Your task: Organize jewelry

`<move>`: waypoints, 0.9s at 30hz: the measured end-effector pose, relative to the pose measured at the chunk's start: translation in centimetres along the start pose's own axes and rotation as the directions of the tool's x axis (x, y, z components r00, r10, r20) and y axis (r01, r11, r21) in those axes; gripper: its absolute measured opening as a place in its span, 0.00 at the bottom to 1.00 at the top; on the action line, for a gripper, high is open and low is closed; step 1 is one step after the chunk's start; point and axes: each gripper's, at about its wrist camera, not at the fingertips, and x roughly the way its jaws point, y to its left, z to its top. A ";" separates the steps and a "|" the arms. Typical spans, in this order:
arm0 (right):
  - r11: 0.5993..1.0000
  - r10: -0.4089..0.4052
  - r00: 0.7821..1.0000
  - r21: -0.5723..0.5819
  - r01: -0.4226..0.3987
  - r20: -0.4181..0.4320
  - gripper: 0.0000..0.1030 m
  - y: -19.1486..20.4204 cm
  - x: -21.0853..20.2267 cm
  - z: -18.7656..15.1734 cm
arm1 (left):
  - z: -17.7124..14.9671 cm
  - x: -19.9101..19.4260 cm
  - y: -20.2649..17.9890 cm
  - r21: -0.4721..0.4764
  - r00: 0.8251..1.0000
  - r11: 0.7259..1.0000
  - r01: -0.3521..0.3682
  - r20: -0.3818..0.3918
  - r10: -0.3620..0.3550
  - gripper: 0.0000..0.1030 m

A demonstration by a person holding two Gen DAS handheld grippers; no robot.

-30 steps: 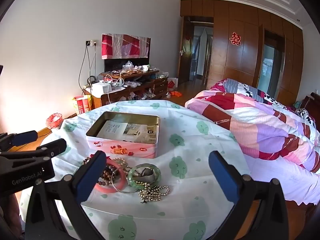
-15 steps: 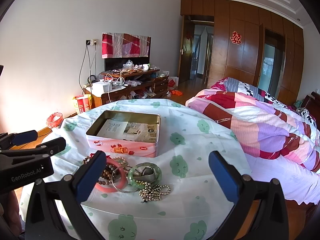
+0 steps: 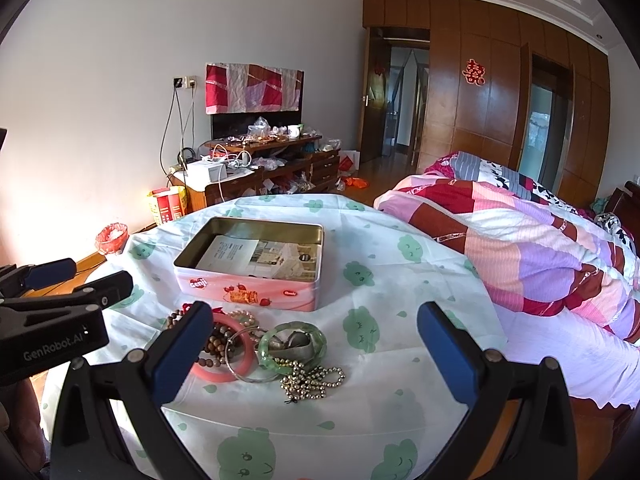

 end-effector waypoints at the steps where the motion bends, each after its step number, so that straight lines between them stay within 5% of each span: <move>1: 1.000 0.000 1.000 -0.001 0.000 -0.001 1.00 0.0 0.0 0.1 | 0.0 -0.1 0.0 0.000 1.000 1.000 0.000 0.002 0.000 0.74; 27: 1.000 0.002 1.000 0.001 -0.002 -0.007 1.00 0.0 0.1 -0.1 | -0.5 0.3 0.1 0.000 1.000 1.000 -0.007 -0.003 0.007 0.74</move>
